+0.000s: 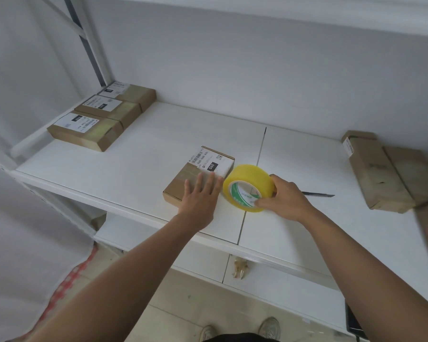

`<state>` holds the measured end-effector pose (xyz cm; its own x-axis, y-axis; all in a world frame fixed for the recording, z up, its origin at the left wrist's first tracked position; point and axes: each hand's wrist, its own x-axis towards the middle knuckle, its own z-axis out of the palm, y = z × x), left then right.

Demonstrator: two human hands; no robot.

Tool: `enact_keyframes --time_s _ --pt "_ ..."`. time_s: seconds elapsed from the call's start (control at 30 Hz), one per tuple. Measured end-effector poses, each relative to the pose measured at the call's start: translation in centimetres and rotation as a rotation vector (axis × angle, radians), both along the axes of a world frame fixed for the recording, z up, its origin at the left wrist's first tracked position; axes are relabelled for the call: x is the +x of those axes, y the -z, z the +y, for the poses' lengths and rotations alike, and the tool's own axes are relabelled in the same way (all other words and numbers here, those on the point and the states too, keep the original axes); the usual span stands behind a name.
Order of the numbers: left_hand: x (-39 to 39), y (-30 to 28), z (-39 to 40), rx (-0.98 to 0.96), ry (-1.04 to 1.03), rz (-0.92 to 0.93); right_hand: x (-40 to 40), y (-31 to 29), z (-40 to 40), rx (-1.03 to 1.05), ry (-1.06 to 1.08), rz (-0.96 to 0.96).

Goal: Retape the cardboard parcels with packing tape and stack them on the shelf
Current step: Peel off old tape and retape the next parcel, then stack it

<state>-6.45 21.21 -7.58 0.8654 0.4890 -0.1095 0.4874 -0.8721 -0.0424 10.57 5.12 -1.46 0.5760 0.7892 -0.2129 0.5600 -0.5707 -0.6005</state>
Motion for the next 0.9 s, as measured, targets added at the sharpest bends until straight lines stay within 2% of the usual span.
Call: enact_keyframes --time_s 0.13,0.33,0.53,0.67,0.73,0.8,0.9 --pt "0.4 -1.3 0.1 -0.084 -0.017 -0.122 0.7 -2.7 0.6 0.072 0.023 -0.038" --pt "0.2 -4.8 1.6 -0.445 -0.094 -0.603 0.1 -6.1 3.2 0.263 0.008 -0.030" --pt "-1.1 -6.8 3.3 -0.783 -0.293 -0.642 -1.2 -7.4 6.9 0.336 -0.070 -0.044" --pt "-2.3 -6.3 4.2 -0.787 -0.301 -0.705 -1.4 -6.2 8.2 0.360 -0.119 -0.012" --pt "-2.8 -5.8 4.6 -0.745 -0.214 -0.742 -1.5 -5.2 8.5 0.411 -0.102 0.042" --pt "-2.9 -5.2 5.3 -0.687 -0.122 -0.684 -1.8 -4.4 8.6 0.495 -0.062 0.127" --pt "-3.0 -5.2 6.0 -0.570 -0.116 -0.497 -2.2 -2.7 8.6 0.587 -0.014 0.303"
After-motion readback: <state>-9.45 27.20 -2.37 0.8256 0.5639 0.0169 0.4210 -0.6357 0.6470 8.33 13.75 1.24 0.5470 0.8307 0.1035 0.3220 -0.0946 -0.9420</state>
